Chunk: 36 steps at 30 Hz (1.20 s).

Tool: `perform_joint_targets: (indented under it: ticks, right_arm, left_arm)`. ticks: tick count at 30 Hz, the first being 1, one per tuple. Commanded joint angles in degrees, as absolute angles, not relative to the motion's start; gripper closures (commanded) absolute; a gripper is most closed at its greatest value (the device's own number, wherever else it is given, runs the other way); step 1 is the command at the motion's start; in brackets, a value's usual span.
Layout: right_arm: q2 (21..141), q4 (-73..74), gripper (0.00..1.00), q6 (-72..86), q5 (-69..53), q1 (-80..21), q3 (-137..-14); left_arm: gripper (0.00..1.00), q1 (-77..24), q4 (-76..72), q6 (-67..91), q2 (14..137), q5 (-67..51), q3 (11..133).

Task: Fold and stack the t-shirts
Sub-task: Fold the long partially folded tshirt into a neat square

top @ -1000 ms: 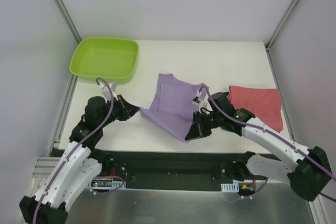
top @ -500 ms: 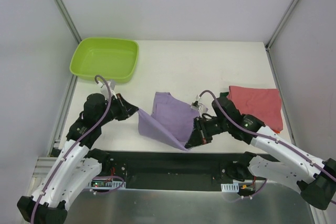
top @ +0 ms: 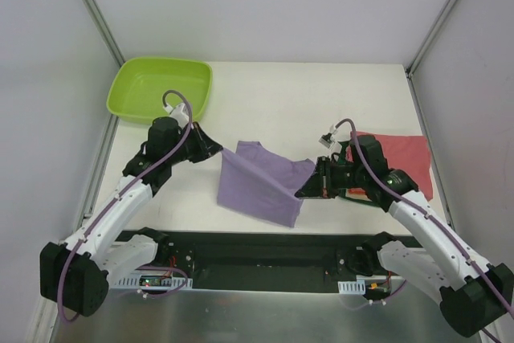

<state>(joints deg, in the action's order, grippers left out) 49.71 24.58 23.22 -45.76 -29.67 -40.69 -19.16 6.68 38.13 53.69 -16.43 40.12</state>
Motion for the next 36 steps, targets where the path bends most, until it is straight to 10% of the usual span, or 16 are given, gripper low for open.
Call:
perform_joint_targets:
  ticks: [1,28,33,36]
  right_arm:
    - [51.1,26.8,0.99,19.2,-50.3,-26.0,-41.2]
    - [73.6,14.7,0.92,14.2,-33.0,-12.0,-43.4]
    - [71.3,19.3,0.26,14.8,-19.2,-12.3,-46.1]
    - [65.2,20.2,0.18,14.2,-18.2,-13.4,-45.0]
  left_arm:
    - [1.0,-18.8,0.3,36.5,58.3,-15.3,45.0]
    - [0.99,-18.7,-2.7,31.8,93.9,-15.6,62.9]
    - [0.05,-18.7,-0.2,30.4,94.4,-16.3,65.5]
    - [0.01,-18.8,-0.2,30.9,91.6,-18.4,63.8]
